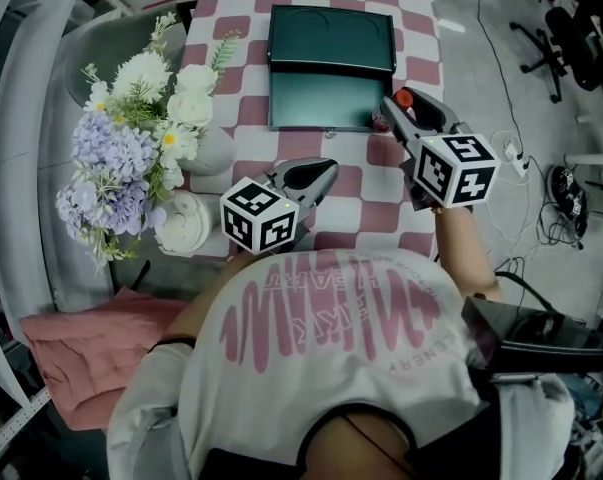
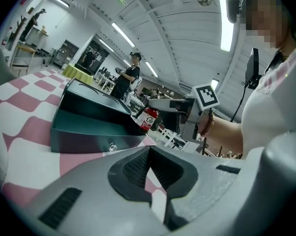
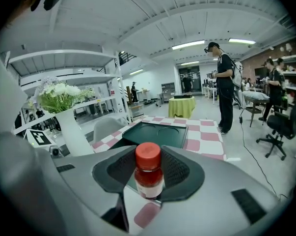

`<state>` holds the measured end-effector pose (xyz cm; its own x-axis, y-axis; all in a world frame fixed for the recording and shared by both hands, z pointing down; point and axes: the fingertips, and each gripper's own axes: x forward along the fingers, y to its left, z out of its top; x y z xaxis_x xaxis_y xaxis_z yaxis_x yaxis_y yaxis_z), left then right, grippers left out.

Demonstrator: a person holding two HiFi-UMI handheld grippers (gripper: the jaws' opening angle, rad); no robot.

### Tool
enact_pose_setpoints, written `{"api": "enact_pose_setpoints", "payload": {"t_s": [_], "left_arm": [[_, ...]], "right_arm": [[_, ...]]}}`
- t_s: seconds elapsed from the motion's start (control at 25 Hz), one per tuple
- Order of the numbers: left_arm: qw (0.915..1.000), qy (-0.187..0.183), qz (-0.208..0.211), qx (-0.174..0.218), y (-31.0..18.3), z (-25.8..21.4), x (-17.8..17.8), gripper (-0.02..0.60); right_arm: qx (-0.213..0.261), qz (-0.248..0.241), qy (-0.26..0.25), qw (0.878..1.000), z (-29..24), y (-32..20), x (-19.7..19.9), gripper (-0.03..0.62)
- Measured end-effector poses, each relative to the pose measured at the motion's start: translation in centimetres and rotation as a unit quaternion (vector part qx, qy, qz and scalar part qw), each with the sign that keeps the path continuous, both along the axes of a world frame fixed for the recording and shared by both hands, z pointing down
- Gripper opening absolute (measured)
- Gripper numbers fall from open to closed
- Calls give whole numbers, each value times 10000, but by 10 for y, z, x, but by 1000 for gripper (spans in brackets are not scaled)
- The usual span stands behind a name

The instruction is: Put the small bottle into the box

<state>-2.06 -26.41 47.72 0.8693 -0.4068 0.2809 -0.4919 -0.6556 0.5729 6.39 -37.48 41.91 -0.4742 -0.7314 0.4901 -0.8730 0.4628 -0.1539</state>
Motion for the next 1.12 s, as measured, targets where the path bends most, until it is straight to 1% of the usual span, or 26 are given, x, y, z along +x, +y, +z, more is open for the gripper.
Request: {"api": "enact_pose_setpoints", "payload": {"t_s": [0.28,0.56,1.12], "left_arm": [[9999,11,84,-117,3,5,6,6],[9999,2,-39,-161,-2,8,1,6],[9998,10,-46,-214,-7,13,2,6]], "right_arm": [[-49,0,83,10000,11,-6,1,152],[-99,29,-31,9999,17,-12,2,152],[-269,-36,54,9996,31,-15,-1,152]]}}
